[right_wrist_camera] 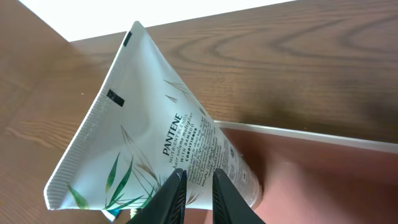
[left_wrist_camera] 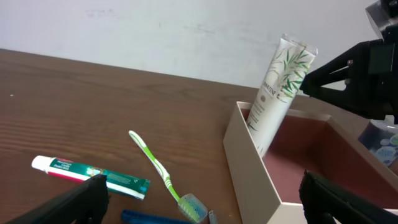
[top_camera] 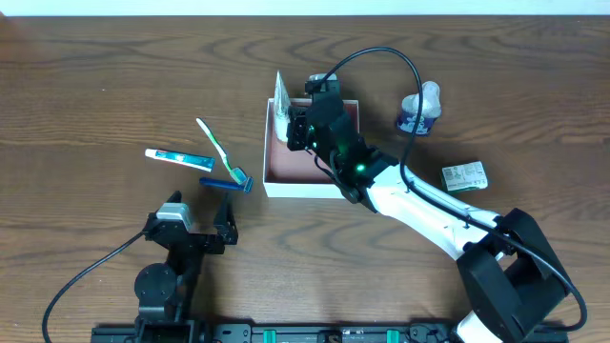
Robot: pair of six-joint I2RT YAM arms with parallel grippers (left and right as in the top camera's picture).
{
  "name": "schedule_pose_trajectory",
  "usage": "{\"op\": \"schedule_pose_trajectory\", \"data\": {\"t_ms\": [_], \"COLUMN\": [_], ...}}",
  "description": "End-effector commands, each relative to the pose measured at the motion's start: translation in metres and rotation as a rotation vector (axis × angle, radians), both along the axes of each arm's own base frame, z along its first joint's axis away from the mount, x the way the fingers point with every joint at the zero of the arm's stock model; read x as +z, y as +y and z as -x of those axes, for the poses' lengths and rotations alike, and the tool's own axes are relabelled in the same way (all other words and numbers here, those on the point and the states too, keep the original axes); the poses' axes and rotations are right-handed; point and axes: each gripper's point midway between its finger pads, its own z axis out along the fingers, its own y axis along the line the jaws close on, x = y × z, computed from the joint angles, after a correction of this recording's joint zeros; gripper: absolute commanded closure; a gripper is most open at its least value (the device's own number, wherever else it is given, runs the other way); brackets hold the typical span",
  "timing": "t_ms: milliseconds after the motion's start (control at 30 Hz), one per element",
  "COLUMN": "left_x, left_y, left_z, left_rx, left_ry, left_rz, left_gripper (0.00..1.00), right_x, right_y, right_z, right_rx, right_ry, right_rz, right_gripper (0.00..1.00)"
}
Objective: Pack container
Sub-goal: 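Open the right gripper and withdraw from the tube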
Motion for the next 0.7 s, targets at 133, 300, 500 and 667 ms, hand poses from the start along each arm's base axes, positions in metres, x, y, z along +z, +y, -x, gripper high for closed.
{"op": "schedule_pose_trajectory", "data": {"t_ms": [133,300,500,667], "left_x": [-0.016,-0.016,-0.016,-0.016], "left_y": [0.0,0.0,0.0,0.0], "left_z": [0.001,0.001,0.001,0.001], "left_rx": [-0.001,-0.001,-0.001,-0.001], "left_ry": [0.05,0.05,0.05,0.05], "left_rz": [0.001,0.001,0.001,0.001], "left_gripper": [0.02,0.02,0.02,0.02], "right_x": [-0.002,-0.003,0.026,0.061], "right_y": [0.002,-0.011,-0.036,-0.083], "right_z": [0.001,-0.006,-0.019,-0.03], "right_rx": [-0.02,-0.045,-0.036,-0.098], "right_ry": [0.019,-0.024,-0.093,-0.106], "right_rz": [-0.024,0.057,0.149,0.222], "right_gripper": [0.84,0.82,0.63,0.5]}}
